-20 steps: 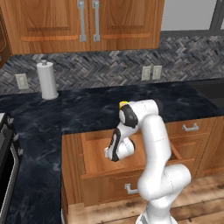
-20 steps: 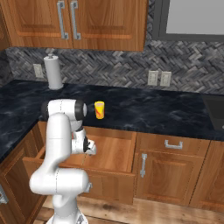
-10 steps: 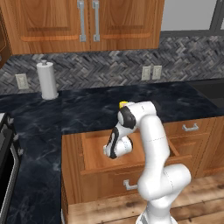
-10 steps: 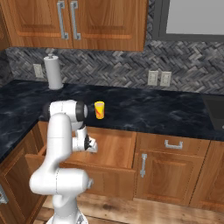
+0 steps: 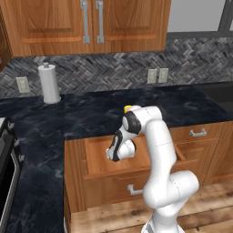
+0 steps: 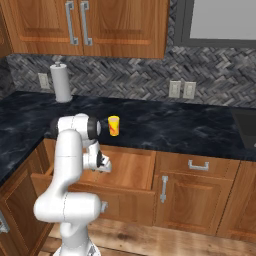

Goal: Pick up the straw from the left drawer and put it inside the smoothie cup.

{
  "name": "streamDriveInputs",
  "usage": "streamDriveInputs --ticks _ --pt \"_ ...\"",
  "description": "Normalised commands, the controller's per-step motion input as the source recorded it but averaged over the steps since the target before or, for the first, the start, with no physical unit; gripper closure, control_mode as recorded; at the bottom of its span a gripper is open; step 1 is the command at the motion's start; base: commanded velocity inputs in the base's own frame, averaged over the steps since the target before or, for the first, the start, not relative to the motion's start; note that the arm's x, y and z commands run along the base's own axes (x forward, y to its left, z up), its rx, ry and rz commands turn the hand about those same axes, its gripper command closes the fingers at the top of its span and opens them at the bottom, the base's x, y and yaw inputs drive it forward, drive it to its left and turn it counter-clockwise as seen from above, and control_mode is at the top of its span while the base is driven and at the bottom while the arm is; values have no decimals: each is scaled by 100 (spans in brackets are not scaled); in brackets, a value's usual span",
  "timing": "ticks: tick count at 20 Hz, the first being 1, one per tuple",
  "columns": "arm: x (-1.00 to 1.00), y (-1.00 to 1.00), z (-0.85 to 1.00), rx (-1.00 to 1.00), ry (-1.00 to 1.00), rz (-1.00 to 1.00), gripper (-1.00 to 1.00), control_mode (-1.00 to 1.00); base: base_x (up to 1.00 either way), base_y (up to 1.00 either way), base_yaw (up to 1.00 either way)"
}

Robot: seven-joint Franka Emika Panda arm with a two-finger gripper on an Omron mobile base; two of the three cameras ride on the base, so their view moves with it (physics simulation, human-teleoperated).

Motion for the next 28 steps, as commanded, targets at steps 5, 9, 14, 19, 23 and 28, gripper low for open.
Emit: streamDriveInputs --ticks 5,9,14,19,23,28 --pt "-13 -7 -14 0 5 -5 100 -100 0 0 0" --pt "0 0 -4 0 0 0 100 -100 0 0 0" --pt "0 0 0 0 0 0 100 -100 0 0 0" --pt "-21 -4 9 1 -7 0 100 -100 0 0 0" --pt "-21 -16 42 5 -7 0 100 -100 0 0 0" --pt "-31 -27 73 6 -5 0 100 -100 0 0 0"
